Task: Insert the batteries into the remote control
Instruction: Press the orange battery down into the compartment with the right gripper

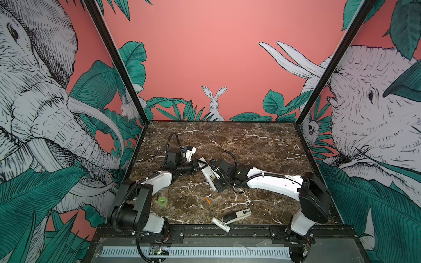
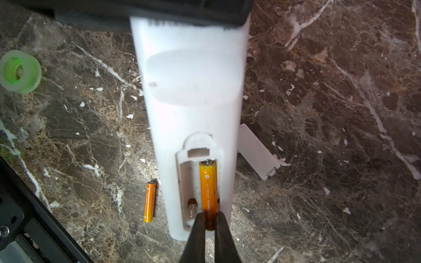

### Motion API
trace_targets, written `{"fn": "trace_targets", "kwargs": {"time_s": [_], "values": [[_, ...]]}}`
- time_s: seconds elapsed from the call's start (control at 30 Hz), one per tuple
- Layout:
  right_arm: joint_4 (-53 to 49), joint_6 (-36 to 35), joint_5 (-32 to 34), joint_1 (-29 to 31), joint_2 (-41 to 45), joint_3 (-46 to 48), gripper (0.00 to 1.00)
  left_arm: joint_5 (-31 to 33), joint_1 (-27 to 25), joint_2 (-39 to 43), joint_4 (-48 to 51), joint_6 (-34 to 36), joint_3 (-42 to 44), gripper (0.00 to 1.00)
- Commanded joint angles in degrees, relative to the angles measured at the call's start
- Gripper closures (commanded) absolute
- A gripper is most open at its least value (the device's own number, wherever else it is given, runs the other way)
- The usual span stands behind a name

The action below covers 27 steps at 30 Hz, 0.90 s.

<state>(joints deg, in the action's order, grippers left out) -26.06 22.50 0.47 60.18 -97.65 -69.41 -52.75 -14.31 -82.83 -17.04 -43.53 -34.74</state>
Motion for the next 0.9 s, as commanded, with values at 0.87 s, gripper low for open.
{"fn": "trace_targets", "kwargs": {"time_s": [0.87], "values": [[7.31, -1.73, -2.27, -0.52, -7.25, -1.12, 0.91, -6.66, 0.10, 0.65, -6.02, -5.99, -1.21, 1.00]]}}
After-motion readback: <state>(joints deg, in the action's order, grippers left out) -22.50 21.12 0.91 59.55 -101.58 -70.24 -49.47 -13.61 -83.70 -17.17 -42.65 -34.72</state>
